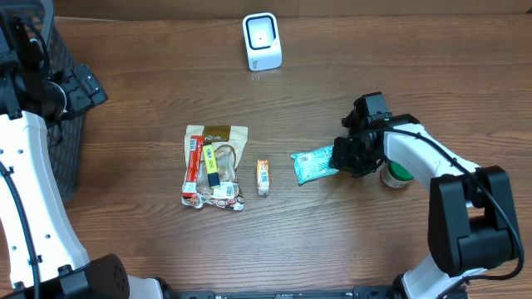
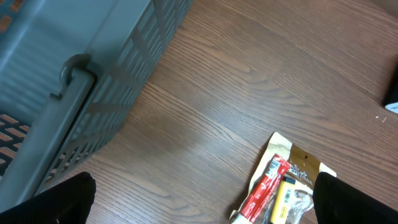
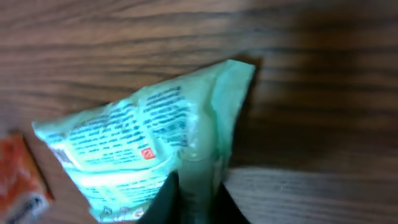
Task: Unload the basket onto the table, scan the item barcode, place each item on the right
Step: 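Lift the green packet with the right gripper and pull it rightward, then carry the green packet with the right gripper up to the scanner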
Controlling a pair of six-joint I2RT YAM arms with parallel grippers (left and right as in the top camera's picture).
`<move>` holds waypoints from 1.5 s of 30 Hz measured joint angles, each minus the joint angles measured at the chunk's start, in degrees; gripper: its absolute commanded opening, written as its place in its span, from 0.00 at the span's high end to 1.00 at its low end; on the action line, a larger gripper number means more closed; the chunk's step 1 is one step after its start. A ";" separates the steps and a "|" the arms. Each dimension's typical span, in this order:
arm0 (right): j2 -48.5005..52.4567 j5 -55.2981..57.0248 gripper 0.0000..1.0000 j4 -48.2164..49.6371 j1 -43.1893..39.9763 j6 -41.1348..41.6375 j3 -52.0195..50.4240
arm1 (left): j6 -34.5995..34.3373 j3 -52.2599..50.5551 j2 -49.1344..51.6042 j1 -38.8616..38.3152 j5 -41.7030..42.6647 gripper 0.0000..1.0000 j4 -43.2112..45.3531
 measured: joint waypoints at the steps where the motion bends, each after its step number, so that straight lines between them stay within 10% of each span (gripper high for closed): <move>1: -0.07 -0.20 0.96 0.02 0.00 0.00 -0.02 | 0.00 0.00 0.00 0.00 0.00 0.00 0.00; 45: -6.36 -19.19 0.96 -5.70 0.00 -13.18 7.56 | 0.00 0.00 0.00 0.00 0.00 0.00 0.00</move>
